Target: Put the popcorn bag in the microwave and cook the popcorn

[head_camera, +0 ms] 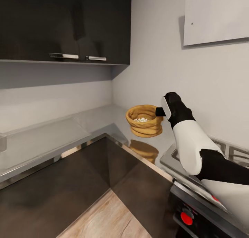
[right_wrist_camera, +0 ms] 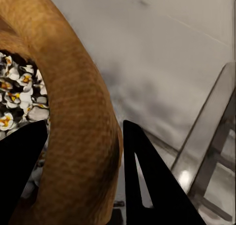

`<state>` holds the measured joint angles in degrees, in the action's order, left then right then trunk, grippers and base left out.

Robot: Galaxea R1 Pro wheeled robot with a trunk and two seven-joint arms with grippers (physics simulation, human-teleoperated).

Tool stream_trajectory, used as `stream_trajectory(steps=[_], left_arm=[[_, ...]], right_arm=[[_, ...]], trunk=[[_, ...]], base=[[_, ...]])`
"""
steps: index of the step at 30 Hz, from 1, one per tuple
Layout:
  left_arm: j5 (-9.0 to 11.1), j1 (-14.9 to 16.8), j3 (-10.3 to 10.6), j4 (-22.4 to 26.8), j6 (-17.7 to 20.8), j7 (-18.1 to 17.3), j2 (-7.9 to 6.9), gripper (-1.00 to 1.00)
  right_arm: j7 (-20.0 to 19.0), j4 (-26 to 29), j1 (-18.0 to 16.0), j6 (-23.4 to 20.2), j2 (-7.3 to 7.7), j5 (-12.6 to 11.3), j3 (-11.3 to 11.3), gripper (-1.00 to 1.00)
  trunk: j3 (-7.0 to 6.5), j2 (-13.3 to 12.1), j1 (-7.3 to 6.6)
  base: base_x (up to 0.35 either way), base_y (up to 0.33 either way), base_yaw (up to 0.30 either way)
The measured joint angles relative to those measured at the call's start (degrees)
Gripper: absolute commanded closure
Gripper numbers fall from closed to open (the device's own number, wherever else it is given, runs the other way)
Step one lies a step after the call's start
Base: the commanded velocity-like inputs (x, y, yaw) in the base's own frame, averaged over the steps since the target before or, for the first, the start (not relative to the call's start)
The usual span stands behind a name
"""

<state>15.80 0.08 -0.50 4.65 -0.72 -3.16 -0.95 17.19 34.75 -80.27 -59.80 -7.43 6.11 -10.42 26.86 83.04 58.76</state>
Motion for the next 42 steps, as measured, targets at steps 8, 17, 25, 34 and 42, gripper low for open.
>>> stream_trajectory(steps=[8,17,25,34,42], left_arm=[[-0.1,0.0,0.1,0.0,0.0,0.0,0.05,-1.00],[-0.1,0.0,0.1,0.0,0.0,0.0,0.09,-1.00],[-0.1,0.0,0.1,0.0,0.0,0.0,0.16,-1.00],[-0.1,0.0,0.1,-0.1,0.0,0.0,0.26,-1.00],[0.0,0.0,0.0,-0.2,0.0,0.1,0.17,-1.00]], right_arm=[[-1.3,0.1,0.0,-0.1,0.06,-10.2,-0.8,1.00],[-1.2,0.7,0.0,-0.1,0.21,-10.6,-0.7,1.00],[-1.1,0.7,0.0,-0.1,0.28,-10.4,-0.4,1.00],[-1.0,1.1,0.0,-0.1,-0.14,-10.5,-0.1,1.00],[-0.7,0.9,0.1,-0.1,-0.33,-10.4,-0.3,1.00]], trunk=[[0.00,0.0,0.00],[0.00,0.0,0.00],[0.00,0.0,0.00],[0.00,0.0,0.00],[0.00,0.0,0.00]], base=[[-0.347,0.000,0.000],[-0.347,0.000,0.000],[-0.348,0.000,0.000],[-0.347,0.000,0.000],[-0.348,0.000,0.000]])
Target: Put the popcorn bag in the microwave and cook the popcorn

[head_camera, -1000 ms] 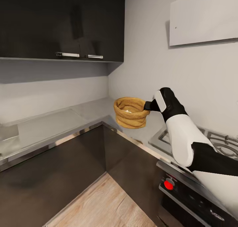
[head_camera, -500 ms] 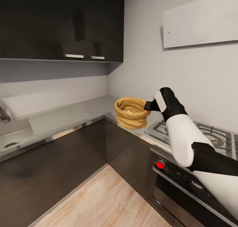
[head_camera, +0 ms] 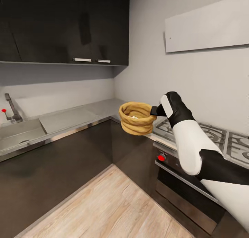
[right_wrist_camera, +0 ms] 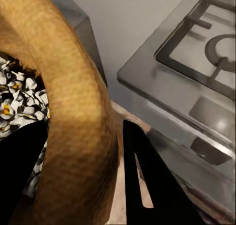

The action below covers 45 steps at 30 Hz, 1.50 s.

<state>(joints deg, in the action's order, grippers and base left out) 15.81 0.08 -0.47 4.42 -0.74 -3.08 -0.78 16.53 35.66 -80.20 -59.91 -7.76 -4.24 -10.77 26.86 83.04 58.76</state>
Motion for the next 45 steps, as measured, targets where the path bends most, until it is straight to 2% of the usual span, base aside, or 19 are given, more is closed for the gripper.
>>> stream_trajectory(steps=[6,8,12,15,21,26,45], left_arm=[[0.2,0.0,-0.1,-0.5,0.1,0.0,-0.02,-1.00],[0.1,0.0,0.0,-0.7,0.1,0.3,0.07,-1.00],[-0.1,0.0,0.1,-0.8,0.0,3.6,0.15,-1.00],[-0.3,0.0,0.1,-0.7,0.0,4.2,0.27,-1.00],[-0.6,0.0,0.3,-0.7,0.0,4.3,0.98,-1.00],[-0.6,0.0,0.4,-0.6,0.0,4.3,0.97,-1.00],[0.1,0.0,0.1,0.0,0.0,4.4,0.85,-1.00]], right_arm=[[-0.1,-0.8,0.0,0.0,0.65,-0.2,-0.1,1.00],[-0.2,-3.1,0.0,0.0,0.44,-0.4,0.0,1.00],[-0.1,-3.3,0.0,0.0,0.60,-0.2,0.0,1.00],[0.1,-3.3,0.0,0.0,0.58,-0.1,0.0,1.00],[-0.2,-4.4,0.3,0.0,0.56,-0.3,0.0,1.00],[-0.2,-6.5,0.4,0.0,0.58,-0.2,0.1,1.00],[-0.3,-8.5,0.3,0.0,0.54,-0.2,0.1,1.00]], trunk=[[0.00,0.0,0.00],[0.00,0.0,0.00],[0.00,0.0,0.00],[0.00,0.0,0.00],[0.00,0.0,0.00],[0.00,0.0,0.00],[0.00,0.0,0.00]], base=[[-0.348,0.000,0.000],[-0.349,0.000,0.000],[-0.350,0.000,0.000],[-0.350,0.000,0.000],[-0.350,0.000,0.000],[-0.350,0.000,0.000],[-0.350,0.000,0.000]])
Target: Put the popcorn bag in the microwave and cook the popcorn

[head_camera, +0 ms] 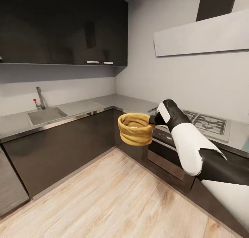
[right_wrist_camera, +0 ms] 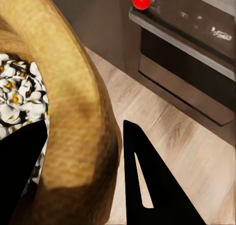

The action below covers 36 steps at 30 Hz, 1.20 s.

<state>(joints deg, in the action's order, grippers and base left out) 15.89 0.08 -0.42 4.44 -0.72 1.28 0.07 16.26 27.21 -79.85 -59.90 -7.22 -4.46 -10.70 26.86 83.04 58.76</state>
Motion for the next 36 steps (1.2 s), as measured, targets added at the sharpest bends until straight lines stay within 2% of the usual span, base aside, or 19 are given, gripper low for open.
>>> stream_trajectory(steps=[16,36], left_arm=[[0.0,0.0,0.0,-0.2,0.0,-0.1,-0.15,-1.00],[0.1,0.0,0.0,-0.4,0.1,0.0,0.01,-1.00]], right_arm=[[0.5,-0.4,0.1,0.0,0.15,0.5,0.0,1.00],[0.2,-0.4,0.1,0.0,0.16,0.1,0.0,1.00]], trunk=[[0.00,0.0,0.00],[0.00,0.0,0.00]], base=[[-0.350,0.009,0.000],[-0.347,0.164,0.000]])
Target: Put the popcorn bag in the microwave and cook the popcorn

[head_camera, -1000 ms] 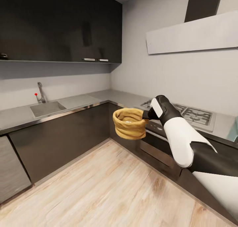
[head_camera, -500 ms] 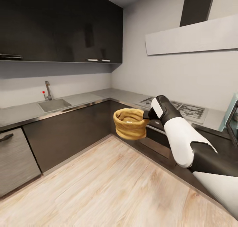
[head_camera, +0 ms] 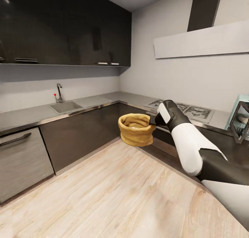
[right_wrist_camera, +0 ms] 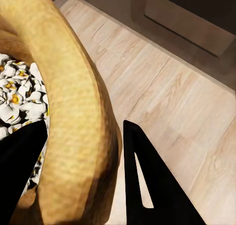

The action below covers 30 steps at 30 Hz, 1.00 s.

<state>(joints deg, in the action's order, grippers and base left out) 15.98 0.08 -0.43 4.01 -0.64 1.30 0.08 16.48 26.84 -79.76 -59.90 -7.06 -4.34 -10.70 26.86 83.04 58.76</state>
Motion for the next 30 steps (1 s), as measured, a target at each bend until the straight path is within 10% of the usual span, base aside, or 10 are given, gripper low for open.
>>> stream_trajectory(steps=[24,30], left_arm=[[0.0,0.0,0.0,0.0,0.1,-0.5,-0.36,-1.00],[0.0,0.0,0.0,0.0,0.1,-0.5,-0.34,-1.00]], right_arm=[[0.5,-3.2,0.0,0.0,0.08,-0.2,0.0,1.00],[0.8,-3.5,0.0,0.0,2.91,0.0,0.0,1.00]], trunk=[[-0.01,0.0,-0.03],[-0.01,0.0,-0.03]], base=[[-0.149,0.063,-0.117],[0.000,0.000,-0.287]])
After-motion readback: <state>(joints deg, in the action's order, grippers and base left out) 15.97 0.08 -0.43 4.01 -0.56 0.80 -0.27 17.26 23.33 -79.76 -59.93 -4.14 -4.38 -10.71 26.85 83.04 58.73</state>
